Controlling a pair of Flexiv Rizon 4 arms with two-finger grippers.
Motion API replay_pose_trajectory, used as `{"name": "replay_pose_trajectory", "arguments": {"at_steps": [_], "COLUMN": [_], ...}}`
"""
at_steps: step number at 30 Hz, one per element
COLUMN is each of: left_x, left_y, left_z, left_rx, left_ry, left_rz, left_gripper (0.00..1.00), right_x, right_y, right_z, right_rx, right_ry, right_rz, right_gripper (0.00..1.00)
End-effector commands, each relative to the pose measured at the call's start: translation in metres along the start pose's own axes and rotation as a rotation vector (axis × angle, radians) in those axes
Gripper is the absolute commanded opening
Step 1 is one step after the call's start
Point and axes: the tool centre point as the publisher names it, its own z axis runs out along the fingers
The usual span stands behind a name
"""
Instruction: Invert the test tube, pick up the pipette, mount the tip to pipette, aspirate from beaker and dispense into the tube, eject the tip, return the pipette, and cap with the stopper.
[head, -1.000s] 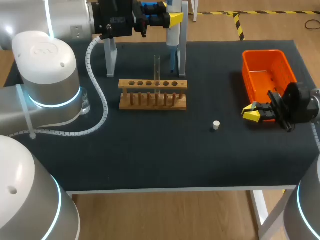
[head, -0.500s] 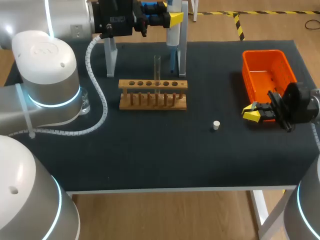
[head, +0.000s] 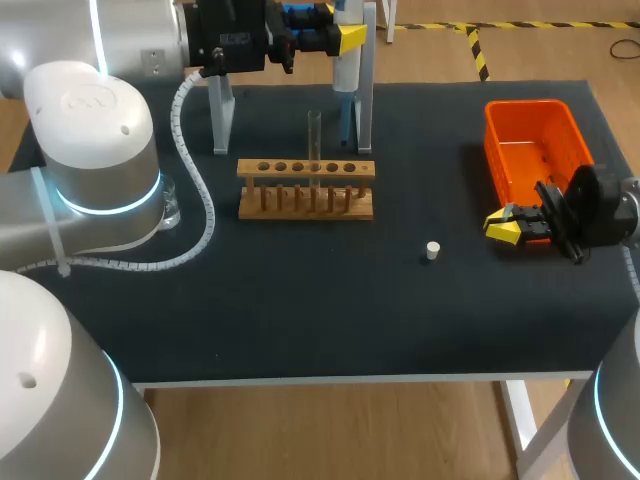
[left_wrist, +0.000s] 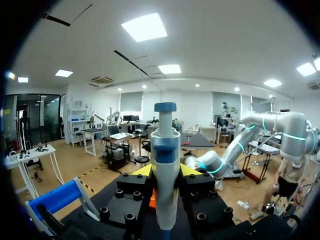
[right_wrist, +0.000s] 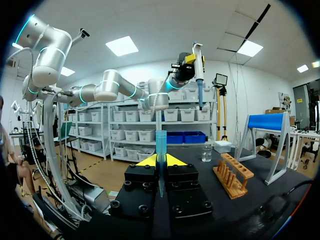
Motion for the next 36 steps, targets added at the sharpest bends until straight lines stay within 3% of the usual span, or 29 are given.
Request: {"name": "replay_pose_trajectory", "arguments": {"at_steps": [1, 22, 36], "left_x": [0.000, 0.000, 0.000], "left_y": [-0.001, -0.001, -0.001], "left_z": [0.000, 0.000, 0.000], "left_rx": [-0.002, -0.002, -0.002], "left_ry": [-0.002, -0.002, -0.002], "left_rz": [-0.001, -0.001, -0.001], "left_gripper": [0.00, 0.00, 0.00], "right_x": [-0.004, -0.051, -0.065], "right_y": [0.000, 0.003, 0.005], "right_z": [0.003, 0.072, 0.115], "right_rx": [0.005, 0.042, 0.029], "right_ry": [-0.004, 0.016, 0.015], "right_rz": [0.003, -0.006, -0.047], "right_gripper": [0.00, 0.00, 0.00]}}
